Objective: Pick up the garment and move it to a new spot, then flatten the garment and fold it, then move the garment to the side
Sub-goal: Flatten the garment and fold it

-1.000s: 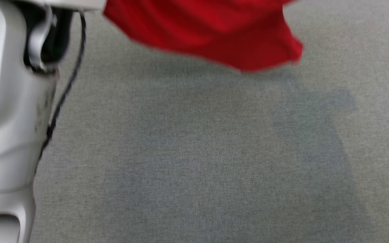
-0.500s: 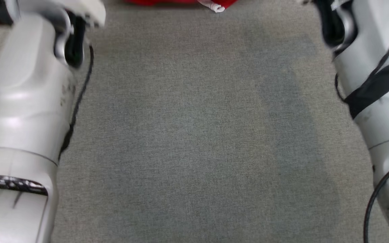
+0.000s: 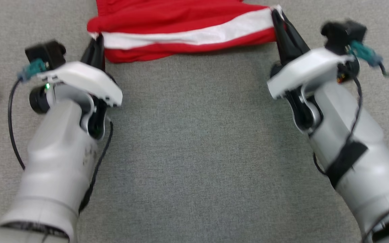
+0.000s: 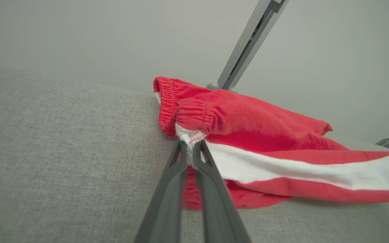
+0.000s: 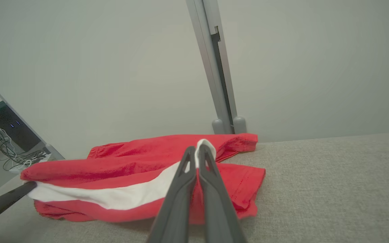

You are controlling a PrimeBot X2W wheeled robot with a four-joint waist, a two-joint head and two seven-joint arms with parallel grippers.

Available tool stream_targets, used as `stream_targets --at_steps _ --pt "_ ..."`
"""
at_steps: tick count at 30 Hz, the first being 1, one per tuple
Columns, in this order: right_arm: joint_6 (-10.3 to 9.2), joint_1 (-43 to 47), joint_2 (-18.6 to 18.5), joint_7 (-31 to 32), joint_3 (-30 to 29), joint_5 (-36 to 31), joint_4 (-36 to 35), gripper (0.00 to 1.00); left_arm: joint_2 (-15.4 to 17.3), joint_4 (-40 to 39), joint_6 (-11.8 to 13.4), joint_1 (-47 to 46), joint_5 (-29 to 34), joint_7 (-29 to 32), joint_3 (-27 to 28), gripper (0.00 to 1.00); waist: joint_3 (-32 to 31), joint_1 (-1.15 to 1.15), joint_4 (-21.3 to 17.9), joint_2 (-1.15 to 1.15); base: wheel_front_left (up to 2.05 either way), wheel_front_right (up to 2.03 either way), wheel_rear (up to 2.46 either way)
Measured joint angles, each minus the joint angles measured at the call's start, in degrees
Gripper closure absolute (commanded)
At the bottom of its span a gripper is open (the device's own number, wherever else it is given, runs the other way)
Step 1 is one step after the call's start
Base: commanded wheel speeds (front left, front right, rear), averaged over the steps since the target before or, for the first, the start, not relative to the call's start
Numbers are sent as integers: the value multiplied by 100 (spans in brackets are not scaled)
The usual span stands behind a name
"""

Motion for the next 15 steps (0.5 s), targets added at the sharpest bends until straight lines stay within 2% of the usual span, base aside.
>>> stream_targets --at_steps 5,9,15 --pt "-1 1425 -404 -7 -263 -90 -1207 100 34 -922 -33 1178 67 -1 143 100 -315 0 26 0 0 0 0" --pt "-1 2580 -631 -8 -495 -263 -1984 100 85 -1725 -35 2217 142 -1 46 100 -630 0 37 0 0 0 0" --pt "-1 4240 -702 -7 -891 -552 -2940 100 178 -2873 -37 3713 296 -1 21 100 -1143 0 58 0 0 0 0"
